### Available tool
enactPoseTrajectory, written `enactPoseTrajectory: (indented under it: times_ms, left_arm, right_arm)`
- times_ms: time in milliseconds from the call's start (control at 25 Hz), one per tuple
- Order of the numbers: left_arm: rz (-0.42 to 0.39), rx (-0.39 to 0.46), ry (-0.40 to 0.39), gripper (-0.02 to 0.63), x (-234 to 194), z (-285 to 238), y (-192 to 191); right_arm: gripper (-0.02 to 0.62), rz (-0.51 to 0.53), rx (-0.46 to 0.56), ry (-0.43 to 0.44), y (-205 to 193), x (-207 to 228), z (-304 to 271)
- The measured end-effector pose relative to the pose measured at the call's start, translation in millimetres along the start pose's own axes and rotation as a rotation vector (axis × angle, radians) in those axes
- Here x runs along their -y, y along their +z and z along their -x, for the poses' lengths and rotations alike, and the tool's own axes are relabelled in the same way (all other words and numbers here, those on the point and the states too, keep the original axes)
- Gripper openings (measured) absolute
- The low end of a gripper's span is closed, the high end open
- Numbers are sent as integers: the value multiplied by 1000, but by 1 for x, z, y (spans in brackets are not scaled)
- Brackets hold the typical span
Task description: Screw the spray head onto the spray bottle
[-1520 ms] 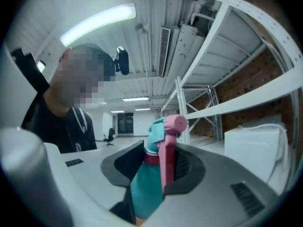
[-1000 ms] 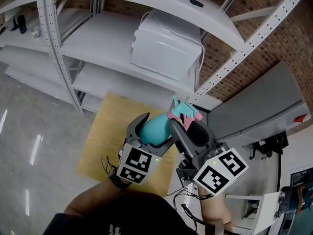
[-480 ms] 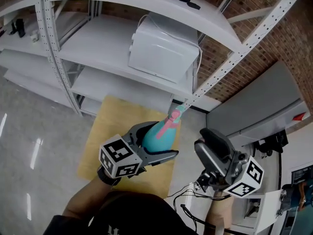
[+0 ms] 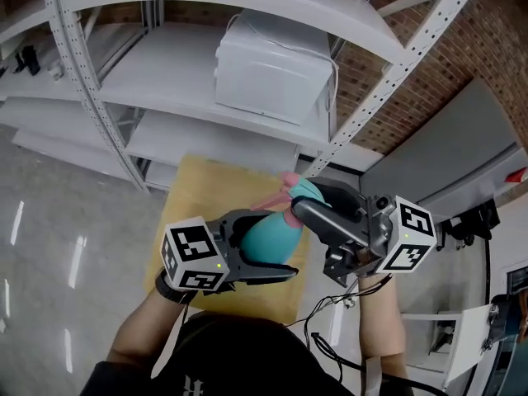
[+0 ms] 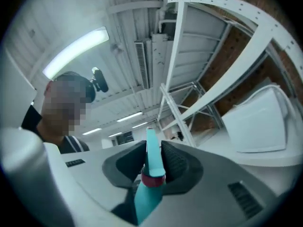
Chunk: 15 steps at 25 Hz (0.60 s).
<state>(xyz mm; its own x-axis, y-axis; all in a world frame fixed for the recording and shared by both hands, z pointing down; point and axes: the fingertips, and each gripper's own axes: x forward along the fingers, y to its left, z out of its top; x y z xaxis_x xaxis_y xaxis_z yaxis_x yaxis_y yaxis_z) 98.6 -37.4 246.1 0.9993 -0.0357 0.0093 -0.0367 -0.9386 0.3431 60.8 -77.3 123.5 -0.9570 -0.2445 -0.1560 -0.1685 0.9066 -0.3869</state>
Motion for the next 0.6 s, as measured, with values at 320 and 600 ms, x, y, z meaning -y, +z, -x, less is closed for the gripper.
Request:
enactPoseTrajectory:
  times_ms: [320,600]
  left_arm:
    - [-515,-377,937,449,-102,43,-42]
    - [-129,-146,517,449,-77,14,-47]
  right_arm:
    - [97,-222,104,-659,-55,93,31]
    - [207,-199,165,-490,-35,53,39]
